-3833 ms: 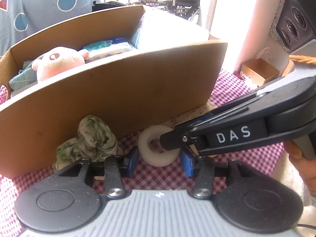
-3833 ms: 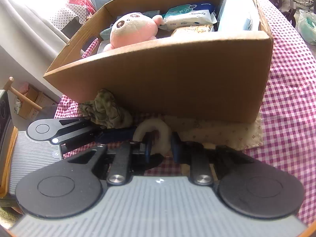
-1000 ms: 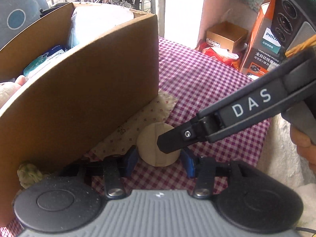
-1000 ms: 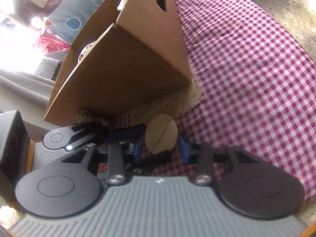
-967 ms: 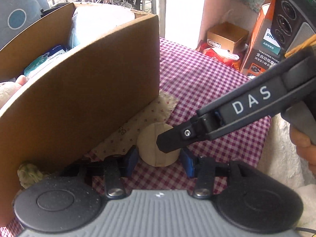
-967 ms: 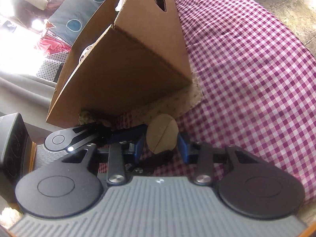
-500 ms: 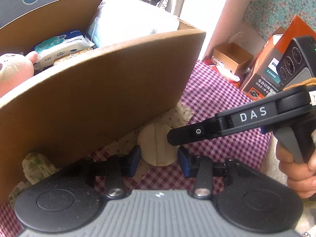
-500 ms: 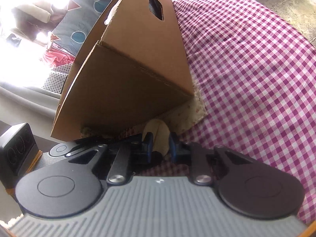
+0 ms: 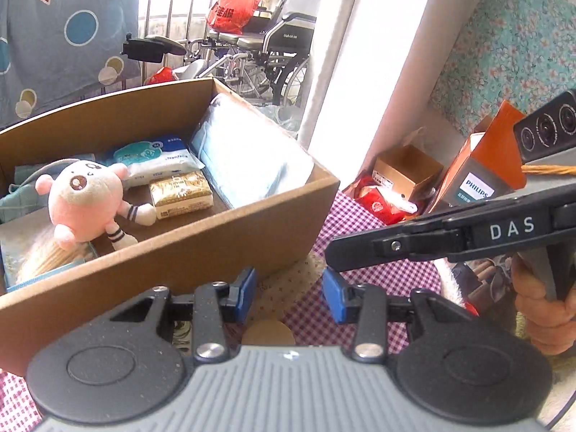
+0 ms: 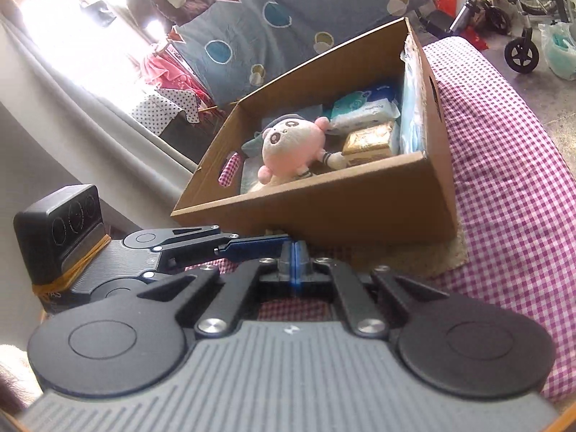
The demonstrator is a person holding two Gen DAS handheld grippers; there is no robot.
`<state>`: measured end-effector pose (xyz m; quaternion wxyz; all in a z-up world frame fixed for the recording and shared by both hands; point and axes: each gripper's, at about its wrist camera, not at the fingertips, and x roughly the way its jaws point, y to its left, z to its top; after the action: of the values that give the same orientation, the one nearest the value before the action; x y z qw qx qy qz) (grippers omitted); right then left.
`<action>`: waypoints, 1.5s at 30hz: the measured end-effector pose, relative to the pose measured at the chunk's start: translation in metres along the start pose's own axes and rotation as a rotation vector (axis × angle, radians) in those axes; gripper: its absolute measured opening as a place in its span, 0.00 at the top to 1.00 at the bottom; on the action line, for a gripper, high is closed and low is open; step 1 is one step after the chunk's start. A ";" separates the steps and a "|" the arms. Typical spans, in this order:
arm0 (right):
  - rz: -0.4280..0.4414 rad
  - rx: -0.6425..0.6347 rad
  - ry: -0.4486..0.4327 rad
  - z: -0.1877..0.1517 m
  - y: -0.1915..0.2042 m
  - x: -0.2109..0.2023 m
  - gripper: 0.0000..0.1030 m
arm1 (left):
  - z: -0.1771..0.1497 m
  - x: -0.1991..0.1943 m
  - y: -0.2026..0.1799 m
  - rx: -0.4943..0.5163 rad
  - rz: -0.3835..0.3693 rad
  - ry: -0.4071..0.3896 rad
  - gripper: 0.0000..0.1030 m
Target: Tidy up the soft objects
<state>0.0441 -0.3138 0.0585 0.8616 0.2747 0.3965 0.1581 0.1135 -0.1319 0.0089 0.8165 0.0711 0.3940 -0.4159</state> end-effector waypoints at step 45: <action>-0.076 0.323 0.192 -0.030 -0.056 0.086 0.60 | -0.061 0.067 0.055 -0.151 -0.011 0.195 0.81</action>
<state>0.0784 -0.3062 -0.0421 0.7699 0.3779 0.5072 0.0853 0.1409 -0.1108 -0.0913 0.7750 0.0475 0.5022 -0.3806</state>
